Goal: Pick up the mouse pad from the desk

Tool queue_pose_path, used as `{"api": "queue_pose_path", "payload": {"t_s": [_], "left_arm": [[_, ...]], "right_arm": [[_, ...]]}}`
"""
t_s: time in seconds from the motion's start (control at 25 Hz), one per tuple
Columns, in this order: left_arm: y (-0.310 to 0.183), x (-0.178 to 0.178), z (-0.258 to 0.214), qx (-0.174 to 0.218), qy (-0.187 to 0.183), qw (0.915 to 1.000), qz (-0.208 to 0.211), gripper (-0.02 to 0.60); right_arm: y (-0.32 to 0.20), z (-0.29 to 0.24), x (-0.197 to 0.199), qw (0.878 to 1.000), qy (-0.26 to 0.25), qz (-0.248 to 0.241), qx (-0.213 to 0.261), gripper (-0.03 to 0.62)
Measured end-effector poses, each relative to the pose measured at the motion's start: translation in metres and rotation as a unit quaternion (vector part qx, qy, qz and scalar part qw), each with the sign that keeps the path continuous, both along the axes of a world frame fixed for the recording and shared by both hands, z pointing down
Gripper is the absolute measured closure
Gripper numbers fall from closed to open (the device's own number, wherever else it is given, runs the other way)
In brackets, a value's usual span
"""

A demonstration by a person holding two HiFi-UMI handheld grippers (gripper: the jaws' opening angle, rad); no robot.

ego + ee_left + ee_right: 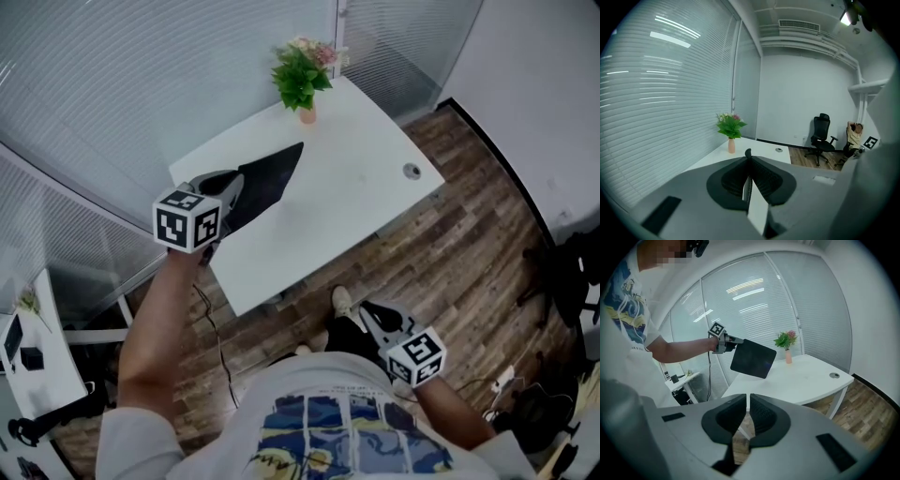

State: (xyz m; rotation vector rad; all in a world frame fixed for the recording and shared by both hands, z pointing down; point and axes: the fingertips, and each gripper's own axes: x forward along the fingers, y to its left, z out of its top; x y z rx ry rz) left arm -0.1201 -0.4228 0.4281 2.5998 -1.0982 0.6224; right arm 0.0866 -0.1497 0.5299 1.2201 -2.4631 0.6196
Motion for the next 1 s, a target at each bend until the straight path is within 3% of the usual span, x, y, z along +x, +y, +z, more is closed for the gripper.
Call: {"api": "queue_pose_path", "payload": {"t_s": [1.0], "left_arm": [[0.126,-0.042,-0.147,0.050,0.051,0.9964,0.047,0.557]], "right_arm": [[0.070,-0.017,-0.032,0.999,0.018,-0.008,0.030,0.571]]}}
